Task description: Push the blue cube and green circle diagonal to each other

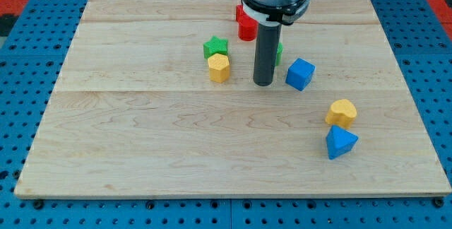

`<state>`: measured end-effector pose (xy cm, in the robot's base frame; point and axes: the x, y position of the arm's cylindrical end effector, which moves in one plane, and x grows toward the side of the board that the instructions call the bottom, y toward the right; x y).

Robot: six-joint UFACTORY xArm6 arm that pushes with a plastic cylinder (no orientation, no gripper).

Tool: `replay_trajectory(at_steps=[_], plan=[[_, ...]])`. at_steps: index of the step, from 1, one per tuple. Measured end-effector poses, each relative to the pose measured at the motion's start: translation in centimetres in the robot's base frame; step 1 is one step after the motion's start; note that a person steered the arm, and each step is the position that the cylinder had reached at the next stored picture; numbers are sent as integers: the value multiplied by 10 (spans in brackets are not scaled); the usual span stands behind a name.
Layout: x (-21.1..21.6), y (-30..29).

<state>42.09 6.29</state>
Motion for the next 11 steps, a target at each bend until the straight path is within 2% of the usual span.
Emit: replay_trajectory(at_steps=[2,3,4,5,7,11], plan=[[-39,32],[-41,72],[3,79],[-3,74],[-45,34],[-66,35]])
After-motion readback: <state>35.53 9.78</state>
